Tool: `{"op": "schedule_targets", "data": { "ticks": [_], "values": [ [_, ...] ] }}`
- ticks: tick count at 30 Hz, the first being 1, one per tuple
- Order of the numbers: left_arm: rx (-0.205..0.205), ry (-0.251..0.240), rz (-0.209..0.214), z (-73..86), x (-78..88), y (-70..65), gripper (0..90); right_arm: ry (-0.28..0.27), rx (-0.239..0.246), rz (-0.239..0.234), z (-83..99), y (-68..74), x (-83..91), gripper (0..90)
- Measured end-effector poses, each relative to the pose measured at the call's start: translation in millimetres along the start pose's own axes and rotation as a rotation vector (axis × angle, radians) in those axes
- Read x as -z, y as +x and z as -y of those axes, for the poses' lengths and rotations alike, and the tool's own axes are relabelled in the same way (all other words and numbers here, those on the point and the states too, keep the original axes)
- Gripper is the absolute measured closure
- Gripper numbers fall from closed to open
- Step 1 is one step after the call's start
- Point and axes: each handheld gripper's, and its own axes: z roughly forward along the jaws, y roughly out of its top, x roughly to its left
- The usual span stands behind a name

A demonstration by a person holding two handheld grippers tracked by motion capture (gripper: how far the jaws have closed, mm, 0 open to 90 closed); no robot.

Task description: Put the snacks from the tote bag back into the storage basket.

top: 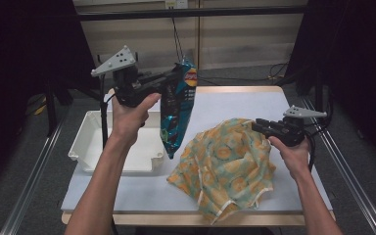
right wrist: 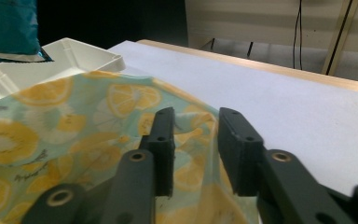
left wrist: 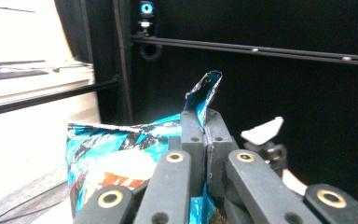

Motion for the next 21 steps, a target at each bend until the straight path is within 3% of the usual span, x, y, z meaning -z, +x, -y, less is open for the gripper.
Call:
{"op": "schedule_targets", "data": {
  "ticks": [11,16,21],
  "values": [
    [0.044,0.013,-0.121,21.7,27.6,27.6,89.3,-0.025,0.015,0.018,10.6,11.3,35.7,40.5],
    [0.049,0.024,-0.167,28.8,38.6,36.0,89.4,-0.057,0.009,0.018,19.3,17.5,49.5,36.4],
    [0.07,0.029,-0.207,37.6,53.3,44.6,89.4,-0.036,0.008,0.016,31.5,26.7,55.1,35.0]
  ]
}}
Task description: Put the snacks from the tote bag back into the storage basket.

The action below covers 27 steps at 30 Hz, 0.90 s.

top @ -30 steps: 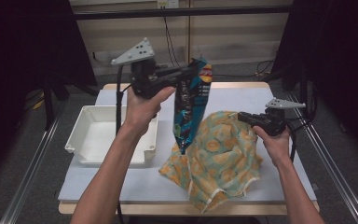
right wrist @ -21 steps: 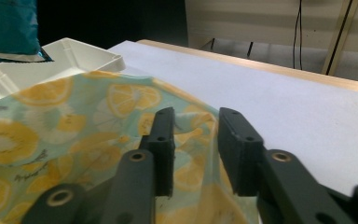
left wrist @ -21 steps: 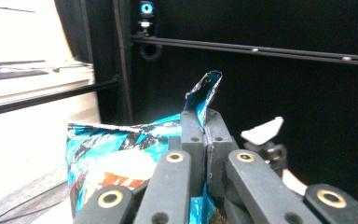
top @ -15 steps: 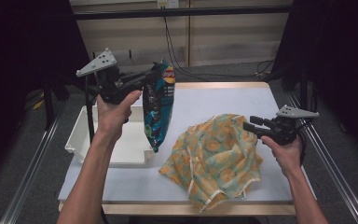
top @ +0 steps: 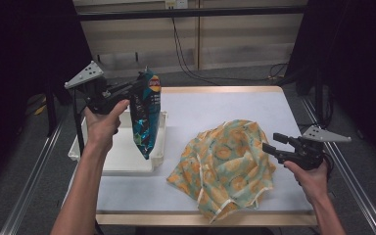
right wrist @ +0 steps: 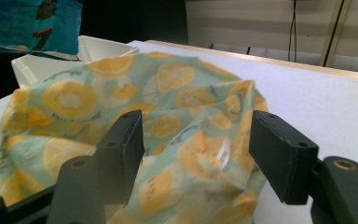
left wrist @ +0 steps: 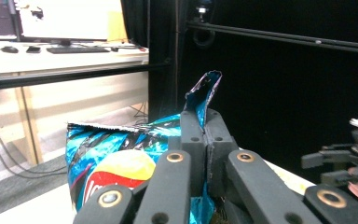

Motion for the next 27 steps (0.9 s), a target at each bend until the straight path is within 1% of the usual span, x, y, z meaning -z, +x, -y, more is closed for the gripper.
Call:
{"op": "schedule_targets", "data": {
  "ticks": [2,6,7,8,9,10,11,12,13,14,15,16,17,18,19,20,21,23,25,27],
  "values": [
    [0.005,0.004,-0.01,3.3,5.0,4.3,89.4,-0.004,0.002,-0.008,2.9,5.3,3.5,33.9],
    [0.003,0.012,-0.037,9.4,14.3,11.4,89.4,-0.003,0.029,-0.005,8.1,16.5,12.9,32.5],
    [0.003,0.009,-0.043,10.5,15.5,12.9,89.4,-0.005,0.018,-0.004,9.3,18.9,15.2,32.2],
    [0.002,0.013,-0.062,11.9,18.4,15.1,89.4,-0.007,0.015,-0.009,10.5,20.2,16.7,32.1],
    [0.004,0.008,-0.059,13.0,19.8,16.9,89.4,-0.005,0.021,-0.013,12.4,21.5,18.3,32.0],
    [0.018,0.005,-0.068,14.4,21.9,18.7,89.4,-0.003,0.015,-0.006,13.4,23.5,19.5,32.0],
    [0.006,0.01,-0.077,15.5,24.3,20.7,89.4,0.0,0.024,-0.005,15.5,25.1,20.9,31.9],
    [0.006,0.012,-0.079,16.8,25.8,22.6,89.4,-0.001,0.017,-0.004,16.9,26.8,22.2,31.9],
    [0.007,0.024,-0.088,18.2,27.5,24.7,89.4,0.001,0.015,-0.005,18.5,28.3,23.5,31.9],
    [0.007,0.02,-0.087,19.4,27.9,25.9,89.4,0.005,0.018,-0.009,20.6,29.5,25.0,31.9],
    [0.0,0.03,-0.092,20.6,29.0,27.8,89.4,0.007,0.021,-0.01,21.7,30.1,26.0,31.9],
    [-0.006,0.041,-0.107,21.9,29.9,29.4,89.4,0.01,0.022,-0.009,23.4,30.9,27.1,31.9],
    [-0.005,0.04,-0.124,23.0,30.2,30.3,89.4,0.013,0.023,-0.007,25.0,31.8,28.2,31.7],
    [0.006,0.045,-0.13,24.5,31.6,32.9,89.5,0.011,0.017,-0.006,26.2,32.6,29.3,31.6],
    [0.01,0.046,-0.13,25.4,32.6,34.8,89.5,0.014,0.019,-0.009,28.7,33.0,31.3,31.5],
    [0.005,0.047,-0.135,26.0,33.8,36.5,89.5,0.01,0.01,-0.006,30.4,33.9,32.4,31.2],
    [0.008,0.05,-0.145,26.3,34.7,37.4,89.5,0.01,0.013,-0.005,32.4,34.2,33.7,31.2],
    [0.012,0.062,-0.14,27.2,36.5,42.6,89.5,0.014,0.008,-0.008,35.5,35.4,35.1,31.2],
    [0.017,0.072,-0.168,28.9,38.1,45.6,89.5,0.029,0.012,-0.003,37.3,36.2,35.5,31.1],
    [0.027,0.068,-0.154,32.0,39.9,50.3,89.5,0.035,0.012,-0.003,39.7,37.1,36.7,30.9]
  ]
}}
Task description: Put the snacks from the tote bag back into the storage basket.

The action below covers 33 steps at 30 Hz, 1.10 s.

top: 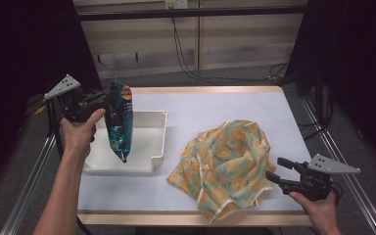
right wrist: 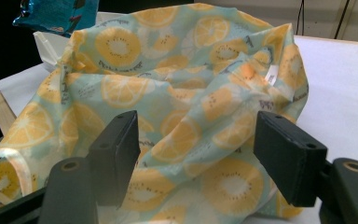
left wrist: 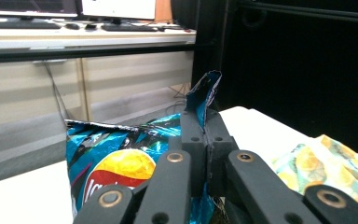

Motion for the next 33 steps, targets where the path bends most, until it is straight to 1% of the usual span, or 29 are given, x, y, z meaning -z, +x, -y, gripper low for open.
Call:
{"op": "schedule_targets", "data": {
  "ticks": [2,4,6,7,8,9,10,12,13,17,19,20,21,23,24,25,26,27,28,32,33],
  "values": [
    [-0.006,0.011,-0.005,2.1,-1.1,2.0,89.5,0.002,0.0,0.001,4.1,0.7,1.0,31.0],
    [0.002,0.014,-0.008,4.6,-4.0,3.9,89.5,0.009,-0.004,0.003,7.1,1.2,0.2,31.0],
    [0.0,0.016,-0.011,7.1,-7.0,6.6,89.5,0.009,-0.017,0.002,9.6,1.2,-1.1,31.0],
    [0.009,0.012,-0.016,8.5,-8.9,7.6,89.5,0.006,-0.019,0.0,10.0,1.0,-1.4,31.0],
    [0.007,0.013,-0.023,9.8,-10.2,9.8,89.5,0.003,-0.019,-0.001,10.0,1.1,-1.4,31.0],
    [0.017,0.015,-0.031,11.2,-11.8,11.6,89.5,0.001,-0.015,-0.004,10.0,0.9,-1.4,31.0],
    [0.017,0.025,-0.038,12.4,-13.0,14.0,89.5,0.0,-0.016,-0.007,9.9,0.7,-1.4,31.0],
    [0.024,0.028,-0.051,15.0,-16.2,16.7,89.5,-0.002,-0.014,-0.007,10.4,-0.3,-1.3,31.0],
    [0.037,0.022,-0.05,17.0,-19.6,17.5,89.5,-0.004,-0.015,-0.007,10.8,-0.6,-1.7,31.0],
    [0.029,0.033,-0.059,21.3,-29.5,21.8,89.4,0.003,-0.02,-0.01,12.8,-1.1,-3.2,31.0],
    [0.033,0.038,-0.067,23.0,-34.0,24.8,89.4,0.003,-0.024,-0.01,13.3,-0.3,-3.8,31.1],
    [0.043,0.045,-0.07,23.9,-35.9,27.6,89.4,0.004,-0.021,-0.014,13.5,-0.2,-3.8,31.1],
    [0.059,0.034,-0.059,25.4,-37.5,29.7,89.4,0.006,-0.017,-0.013,13.5,-0.3,-4.1,31.1],
    [0.061,0.029,-0.073,26.3,-38.7,33.1,89.4,0.007,-0.015,-0.014,14.1,-0.6,-4.0,31.1],
    [0.063,0.021,-0.071,26.5,-39.6,33.9,89.4,0.007,-0.022,-0.013,14.4,-0.2,-3.9,31.1],
    [0.066,0.017,-0.07,26.6,-41.2,33.8,89.4,0.01,-0.017,-0.011,15.0,-0.8,-3.8,31.1],
    [0.062,0.018,-0.07,26.6,-42.6,33.9,89.4,0.008,-0.021,-0.014,15.5,-1.4,-3.9,31.1],
    [0.063,0.023,-0.078,26.7,-44.5,33.1,89.4,0.011,-0.023,-0.012,15.9,-1.9,-4.0,31.1],
    [0.061,0.024,-0.073,27.2,-46.5,33.3,89.4,0.012,-0.02,-0.013,16.0,-2.4,-4.1,31.2],
    [0.066,0.031,-0.079,27.6,-58.9,30.6,89.2,0.003,-0.017,-0.01,15.1,-1.1,-3.1,31.5],
    [0.068,0.032,-0.071,27.7,-62.6,29.0,89.2,0.001,-0.014,-0.009,14.9,-1.0,-2.8,31.5]
  ]
}}
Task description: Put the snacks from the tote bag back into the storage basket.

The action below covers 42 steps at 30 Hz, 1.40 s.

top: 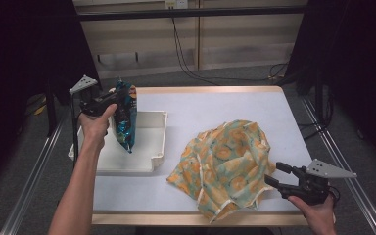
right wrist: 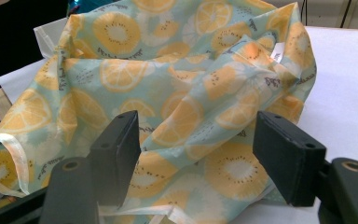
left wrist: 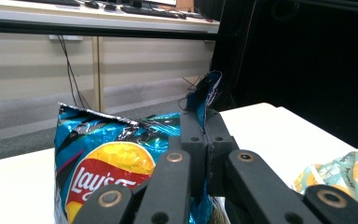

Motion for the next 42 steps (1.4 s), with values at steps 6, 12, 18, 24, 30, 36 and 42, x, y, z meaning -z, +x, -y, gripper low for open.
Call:
{"op": "schedule_targets", "data": {
  "ticks": [6,12,18,24,30,36,42],
  "values": [
    [0.001,0.018,0.026,4.7,-19.6,-10.6,88.9,-0.003,-0.002,0.0,0.9,-0.5,1.5,31.5],
    [0.001,0.043,0.046,7.6,-34.3,-16.1,88.1,-0.005,-0.003,0.001,1.2,-1.4,3.5,31.5],
    [-0.002,0.072,0.041,10.7,-47.0,-21.3,87.2,-0.012,-0.008,0.005,1.2,-2.8,5.6,31.5],
    [0.0,0.094,0.062,11.8,-57.8,-25.9,84.2,-0.008,-0.006,0.004,2.4,-2.9,3.5,31.5],
    [0.009,0.115,0.061,14.7,-65.9,-31.5,81.0,-0.007,-0.004,0.001,2.5,-3.6,4.7,31.4],
    [-0.006,0.115,0.069,11.2,-72.7,-39.4,80.5,-0.002,-0.009,0.002,3.7,-4.4,3.6,31.4],
    [-0.01,0.107,0.086,11.1,-74.1,-42.2,78.9,0.0,-0.016,0.004,4.3,-4.5,3.8,31.4]
  ]
}}
